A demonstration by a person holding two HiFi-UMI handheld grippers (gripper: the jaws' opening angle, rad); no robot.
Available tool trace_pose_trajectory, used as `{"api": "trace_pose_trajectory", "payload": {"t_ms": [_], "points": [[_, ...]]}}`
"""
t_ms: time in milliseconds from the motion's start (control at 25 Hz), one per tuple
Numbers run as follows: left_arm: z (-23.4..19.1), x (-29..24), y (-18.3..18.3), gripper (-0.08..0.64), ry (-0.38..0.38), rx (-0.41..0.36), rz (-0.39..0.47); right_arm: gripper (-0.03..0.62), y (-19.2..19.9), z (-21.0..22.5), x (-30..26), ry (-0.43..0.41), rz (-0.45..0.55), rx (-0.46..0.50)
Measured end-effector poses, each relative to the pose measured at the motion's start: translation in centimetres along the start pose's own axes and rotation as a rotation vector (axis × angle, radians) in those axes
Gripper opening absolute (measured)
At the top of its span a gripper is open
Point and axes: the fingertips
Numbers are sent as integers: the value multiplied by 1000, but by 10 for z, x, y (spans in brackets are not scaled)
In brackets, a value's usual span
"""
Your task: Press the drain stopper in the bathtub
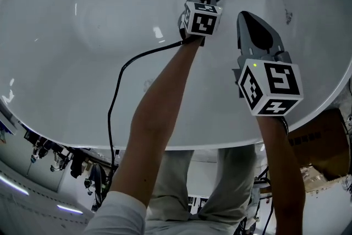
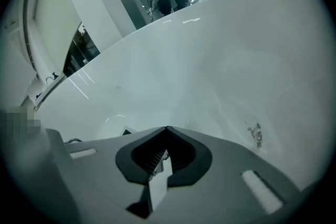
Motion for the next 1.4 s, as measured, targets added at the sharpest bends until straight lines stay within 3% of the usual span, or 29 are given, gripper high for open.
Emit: {"api": "trace_pose_trajectory", "payload": {"t_ms": [200,440,680,880,1400], "points": [[-11,-18,6,5,-22,-6,-40,3,1,3,0,-10,-2,-3],[-5,-34,13,5,7,-31,-87,3,-4,8,-3,-2,16,-39],[-3,-43,15,5,-11,-4,-136,3,-1,8,-2,-16,9,-34],[0,-42,12,3,18,-1,-160,3,5,16,6,-3,8,-30],[8,45,-1,3,12,-55,-122,3,-18,-5,64,28,75,-70]]}}
Point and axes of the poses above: the fingertips, and each gripper's own axes: x backward along the fingers, z to its right, y out of its underside, and after that the axes turned 2 degrees about y, right-handed
